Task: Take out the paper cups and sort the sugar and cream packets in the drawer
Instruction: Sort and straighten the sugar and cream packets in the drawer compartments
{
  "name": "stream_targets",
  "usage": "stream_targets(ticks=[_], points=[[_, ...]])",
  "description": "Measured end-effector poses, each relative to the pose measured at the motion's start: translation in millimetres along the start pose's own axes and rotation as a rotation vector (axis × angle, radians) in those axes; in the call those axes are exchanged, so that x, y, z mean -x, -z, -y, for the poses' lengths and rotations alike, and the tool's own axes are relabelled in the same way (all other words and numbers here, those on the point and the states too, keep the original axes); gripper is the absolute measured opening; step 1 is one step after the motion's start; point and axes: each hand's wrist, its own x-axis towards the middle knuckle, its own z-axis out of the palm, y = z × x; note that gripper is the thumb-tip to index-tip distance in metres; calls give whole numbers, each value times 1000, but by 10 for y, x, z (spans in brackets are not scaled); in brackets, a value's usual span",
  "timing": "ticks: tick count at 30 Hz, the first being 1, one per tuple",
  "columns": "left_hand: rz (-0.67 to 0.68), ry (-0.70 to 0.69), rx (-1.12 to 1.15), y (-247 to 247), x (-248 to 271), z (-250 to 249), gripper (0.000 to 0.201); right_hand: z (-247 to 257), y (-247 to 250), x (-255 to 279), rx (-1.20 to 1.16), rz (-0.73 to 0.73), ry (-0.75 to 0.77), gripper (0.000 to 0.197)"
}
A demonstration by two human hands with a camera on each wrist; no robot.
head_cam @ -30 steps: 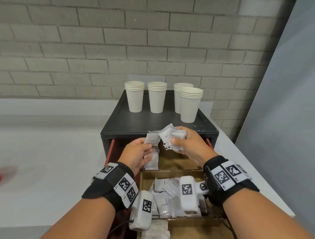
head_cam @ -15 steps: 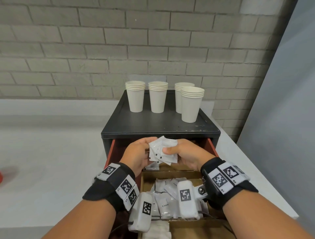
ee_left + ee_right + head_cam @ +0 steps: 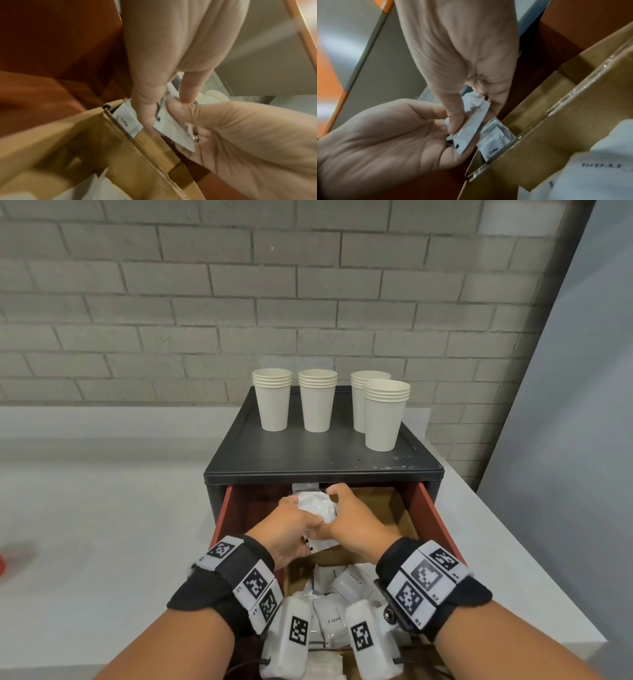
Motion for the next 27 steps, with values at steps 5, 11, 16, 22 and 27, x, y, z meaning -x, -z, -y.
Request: stream_targets(ticks=[5,11,16,22,27], points=[[-104,8,-33,100,-206,50,66,68,10,-7,7,89,-66,67],[-141,-74,-64,74,-216,59,49,55,13,-134,-233,88,-317,35],[-126,-58,-77,44,-215,98,48,57,-87,-177,-335,77,-277,32],[-138,-42,-232,41,-194,65,38,84,-105,-204,-189,20,-151,42],[-264,-93,-393,107,-216,21,36,-12,-111,-286,-64,-97,-229,47]])
